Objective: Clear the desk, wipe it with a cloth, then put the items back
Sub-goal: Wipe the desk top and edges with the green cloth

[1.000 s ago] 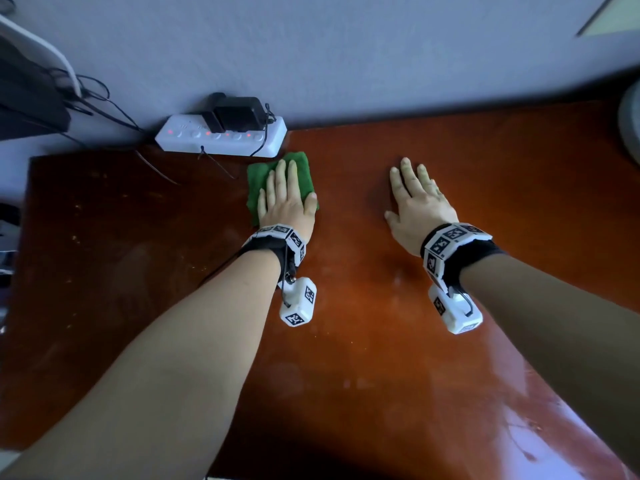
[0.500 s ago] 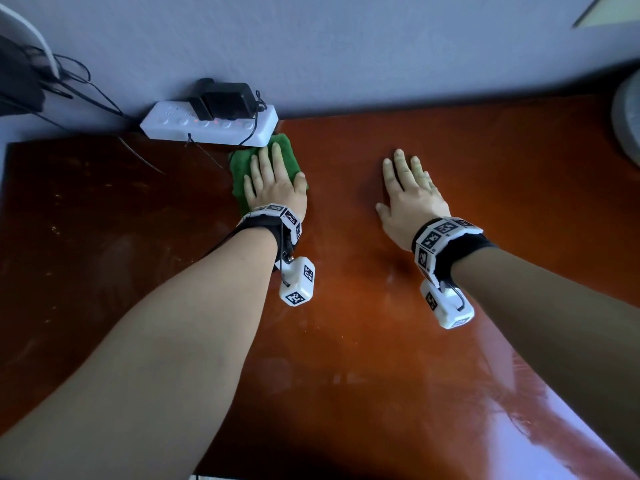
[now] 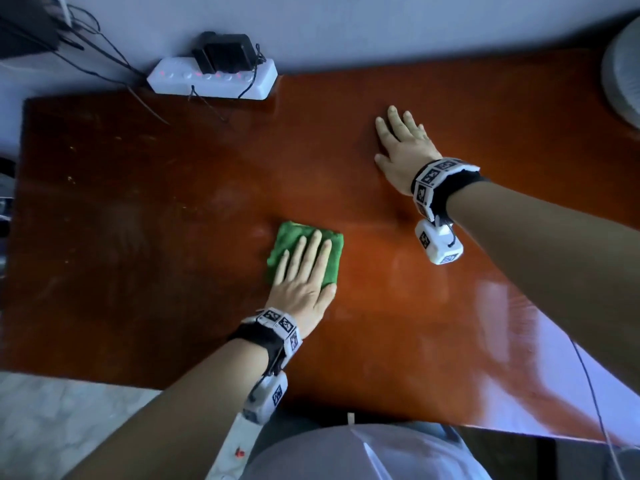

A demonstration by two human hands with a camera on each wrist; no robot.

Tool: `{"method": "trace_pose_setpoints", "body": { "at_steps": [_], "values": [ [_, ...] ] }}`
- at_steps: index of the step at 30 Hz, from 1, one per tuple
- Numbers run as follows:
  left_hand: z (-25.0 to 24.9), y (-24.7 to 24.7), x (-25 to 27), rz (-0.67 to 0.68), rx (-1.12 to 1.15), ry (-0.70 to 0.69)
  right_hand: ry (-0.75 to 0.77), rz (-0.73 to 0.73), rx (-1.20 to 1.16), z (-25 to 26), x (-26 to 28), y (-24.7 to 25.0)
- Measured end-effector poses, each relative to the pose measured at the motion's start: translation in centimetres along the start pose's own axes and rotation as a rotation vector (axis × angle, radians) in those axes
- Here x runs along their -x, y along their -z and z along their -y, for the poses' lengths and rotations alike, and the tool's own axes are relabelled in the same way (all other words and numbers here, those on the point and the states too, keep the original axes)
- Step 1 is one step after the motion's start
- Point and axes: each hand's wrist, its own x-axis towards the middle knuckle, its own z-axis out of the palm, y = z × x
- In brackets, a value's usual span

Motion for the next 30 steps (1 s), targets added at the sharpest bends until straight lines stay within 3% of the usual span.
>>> {"method": "trace_pose_setpoints", "body": {
  "at_steps": [4, 8, 11, 13, 18, 21, 27, 30],
  "values": [
    [1.9, 1.6, -3.0, -0.003, -0.016, -0.039, 0.017, 0.028, -0.023, -0.4, 2.6, -0.8],
    [3.0, 4.4, -9.1, -0.051, 0.034, 0.056, 0.033, 0.036, -0.035, -0.2, 7.4, -3.3],
    [1.4, 4.8, -10.5, -0.062, 0.066, 0.143, 0.035, 0.043, -0.055, -0.1, 11.0, -5.1],
    [-0.3, 3.6, -8.5, -0.087, 0.038, 0.105, 0.024, 0.035, -0.029, -0.1, 12.9, -6.2],
    [-4.5, -2.6, 4.0, -0.095, -0.08, -0.216, -0.064, 0.006, -0.032, 1.2, 16.4, -8.1],
    [-3.1, -4.5, 8.0, -0.088, -0.087, -0.255, -0.098, 0.007, -0.03, 2.8, 18.6, -9.5],
    [5.6, -4.5, 8.6, -0.155, 0.027, 0.057, -0.122, -0.004, 0.019, 5.0, 24.7, -13.9],
    [6.8, -4.8, 8.9, -0.185, 0.116, 0.242, -0.135, -0.033, 0.052, 5.9, 27.0, -15.9]
  ]
}}
